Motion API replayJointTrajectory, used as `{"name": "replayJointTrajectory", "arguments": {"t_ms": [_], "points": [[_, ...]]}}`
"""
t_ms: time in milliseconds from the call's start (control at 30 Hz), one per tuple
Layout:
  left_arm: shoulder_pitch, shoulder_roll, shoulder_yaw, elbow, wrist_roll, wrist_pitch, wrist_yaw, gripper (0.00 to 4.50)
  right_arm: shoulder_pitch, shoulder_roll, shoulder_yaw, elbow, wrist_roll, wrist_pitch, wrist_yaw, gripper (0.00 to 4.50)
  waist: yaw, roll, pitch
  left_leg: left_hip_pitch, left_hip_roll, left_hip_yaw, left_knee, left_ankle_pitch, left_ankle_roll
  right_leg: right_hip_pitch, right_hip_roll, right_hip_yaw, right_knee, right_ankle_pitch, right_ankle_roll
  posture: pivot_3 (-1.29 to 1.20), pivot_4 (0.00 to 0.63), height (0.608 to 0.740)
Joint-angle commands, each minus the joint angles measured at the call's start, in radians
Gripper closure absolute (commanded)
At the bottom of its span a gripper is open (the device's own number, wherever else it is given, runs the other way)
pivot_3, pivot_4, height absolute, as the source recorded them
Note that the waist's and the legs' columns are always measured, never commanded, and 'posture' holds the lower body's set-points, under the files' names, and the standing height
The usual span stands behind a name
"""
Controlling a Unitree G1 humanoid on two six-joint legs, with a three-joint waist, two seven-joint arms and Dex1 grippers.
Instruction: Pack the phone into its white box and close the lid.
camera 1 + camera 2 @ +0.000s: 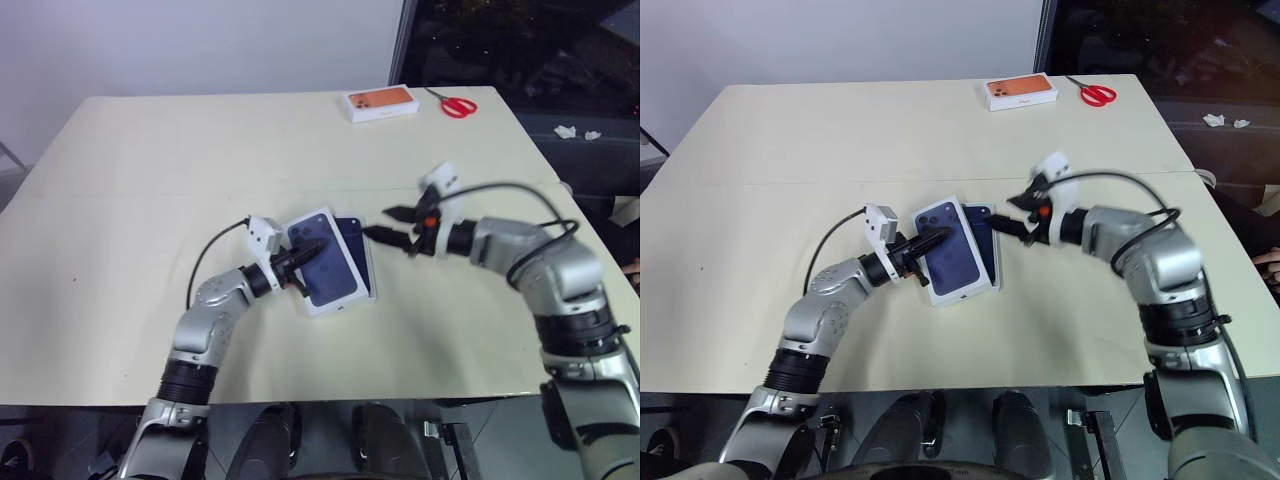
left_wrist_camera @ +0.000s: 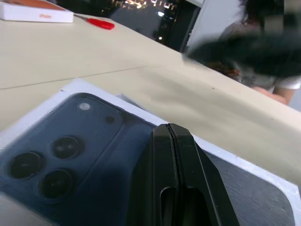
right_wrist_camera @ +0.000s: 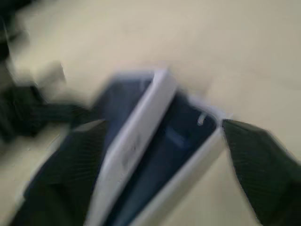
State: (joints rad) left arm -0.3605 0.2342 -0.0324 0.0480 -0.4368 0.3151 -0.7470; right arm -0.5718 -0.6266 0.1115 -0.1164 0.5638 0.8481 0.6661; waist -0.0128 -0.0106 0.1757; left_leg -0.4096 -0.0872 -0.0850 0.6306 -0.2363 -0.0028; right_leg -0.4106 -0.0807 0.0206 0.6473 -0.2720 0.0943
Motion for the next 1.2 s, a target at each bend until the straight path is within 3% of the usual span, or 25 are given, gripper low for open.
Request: {"name": "replayJointTrajectory", "arguments": {"t_ms": [33,167,367,667,1100,1200], "points": [[0.023,0.073,0.065,-0.106,-0.041,0.035,-0.014,4.5,0.005,-0.032,0.067,-0.052,-0.122,-0.13,0.041,2.33,-0.003,0.001,0.0,0.0,0.0,0.0,0.0,0.0,0.0,0.0,0.0,0.0,0.0,0.0,0.0,0.0,0.15,0.74],[0.096,0.163,0.092,-0.189,-0.074,0.123,-0.024,4.5,0.003,-0.032,0.104,-0.035,-0.204,-0.21,0.072,4.43,0.001,0.0,0.0,0.0,0.0,0.0,0.0,0.0,-0.001,0.0,0.0,0.0,0.0,0.0,0.0,0.0,0.15,0.74],[0.198,0.257,0.072,-0.218,-0.023,0.172,-0.007,4.5,0.005,-0.019,0.13,-0.006,-0.286,-0.279,0.103,4.43,0.002,0.001,0.001,0.0,0.0,-0.001,0.0,0.0,-0.001,0.0,0.0,0.0,0.0,0.0,0.0,0.0,0.15,0.74],[0.105,0.13,-0.03,-0.049,0.017,0.173,0.002,4.5,0.006,-0.005,0.174,-0.023,-0.352,-0.302,0.154,4.43,0.018,0.001,0.0,0.0,0.0,-0.002,0.0,0.0,-0.001,0.001,-0.001,-0.001,0.0,0.0,0.0,0.0,0.15,0.74],[0.042,0.068,-0.062,0.022,0.061,0.158,-0.015,4.5,0.02,0.003,0.139,-0.026,-0.379,-0.286,0.172,4.43,0.026,0.001,0.0,0.001,-0.001,-0.002,0.001,0.0,-0.001,0.003,-0.001,-0.001,0.0,0.0,0.0,0.0,0.15,0.74],[-0.023,0.024,-0.058,0.048,0.057,0.156,0.0,4.5,0.042,-0.039,0.115,-0.014,-0.393,-0.308,0.184,4.43,0.032,0.001,0.0,0.001,-0.001,-0.003,0.001,0.0,-0.001,0.003,-0.001,-0.002,-0.001,0.0,0.0,0.0,0.15,0.74]]}}
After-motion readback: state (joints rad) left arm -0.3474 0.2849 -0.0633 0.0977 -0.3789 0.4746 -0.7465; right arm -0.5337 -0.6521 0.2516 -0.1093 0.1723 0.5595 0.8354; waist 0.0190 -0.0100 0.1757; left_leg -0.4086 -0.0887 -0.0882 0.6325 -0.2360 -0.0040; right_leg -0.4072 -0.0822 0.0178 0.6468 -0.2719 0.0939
